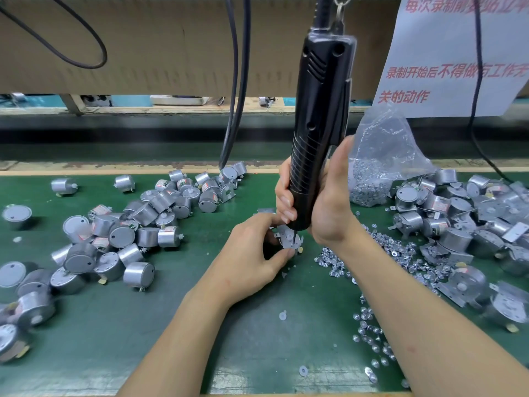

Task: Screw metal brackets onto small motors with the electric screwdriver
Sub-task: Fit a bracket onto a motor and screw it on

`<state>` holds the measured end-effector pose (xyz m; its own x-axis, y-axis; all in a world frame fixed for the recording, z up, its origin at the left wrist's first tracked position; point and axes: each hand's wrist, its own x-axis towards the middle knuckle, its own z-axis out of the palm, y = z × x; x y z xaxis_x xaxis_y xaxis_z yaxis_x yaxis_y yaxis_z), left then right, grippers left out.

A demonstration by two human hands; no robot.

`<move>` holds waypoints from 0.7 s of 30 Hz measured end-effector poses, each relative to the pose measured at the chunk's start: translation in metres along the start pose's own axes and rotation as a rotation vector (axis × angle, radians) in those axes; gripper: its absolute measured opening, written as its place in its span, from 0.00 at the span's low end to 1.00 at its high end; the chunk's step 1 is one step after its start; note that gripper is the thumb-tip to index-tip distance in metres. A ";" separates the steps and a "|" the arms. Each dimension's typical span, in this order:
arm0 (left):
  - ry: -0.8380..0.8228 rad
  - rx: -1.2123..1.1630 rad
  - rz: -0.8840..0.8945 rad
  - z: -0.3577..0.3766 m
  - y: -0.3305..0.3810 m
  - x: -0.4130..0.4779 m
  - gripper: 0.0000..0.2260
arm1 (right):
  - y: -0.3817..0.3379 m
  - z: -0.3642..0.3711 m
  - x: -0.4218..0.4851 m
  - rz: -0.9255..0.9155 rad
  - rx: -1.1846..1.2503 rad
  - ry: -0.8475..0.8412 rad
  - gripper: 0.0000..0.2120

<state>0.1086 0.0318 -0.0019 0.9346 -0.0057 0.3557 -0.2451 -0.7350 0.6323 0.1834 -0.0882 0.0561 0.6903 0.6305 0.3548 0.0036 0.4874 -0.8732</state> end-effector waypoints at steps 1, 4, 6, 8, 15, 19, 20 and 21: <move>0.000 -0.008 -0.002 0.000 0.000 0.000 0.15 | 0.000 0.000 0.000 0.003 0.000 0.000 0.39; -0.009 -0.031 -0.011 0.001 -0.001 0.000 0.14 | 0.001 0.001 0.000 0.003 0.002 0.000 0.39; -0.012 -0.042 -0.012 0.001 -0.001 0.000 0.14 | 0.002 0.000 0.000 0.003 0.009 0.002 0.39; -0.015 -0.051 -0.016 0.001 -0.002 0.000 0.14 | 0.002 -0.001 0.000 0.001 0.010 0.003 0.39; -0.017 -0.054 -0.020 0.001 -0.004 0.000 0.14 | 0.003 -0.001 0.000 -0.003 0.014 0.002 0.40; -0.025 -0.051 -0.021 0.002 -0.004 0.001 0.14 | 0.004 -0.001 0.000 0.000 0.019 -0.004 0.40; -0.027 -0.050 -0.022 0.002 -0.004 0.001 0.14 | 0.004 -0.001 0.000 0.001 0.020 -0.006 0.40; -0.028 -0.050 -0.023 0.002 -0.004 0.001 0.13 | 0.005 -0.001 0.000 -0.001 0.022 -0.009 0.40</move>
<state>0.1110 0.0336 -0.0055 0.9469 -0.0089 0.3215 -0.2353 -0.7007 0.6736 0.1839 -0.0862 0.0520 0.6841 0.6353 0.3583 -0.0117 0.5008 -0.8655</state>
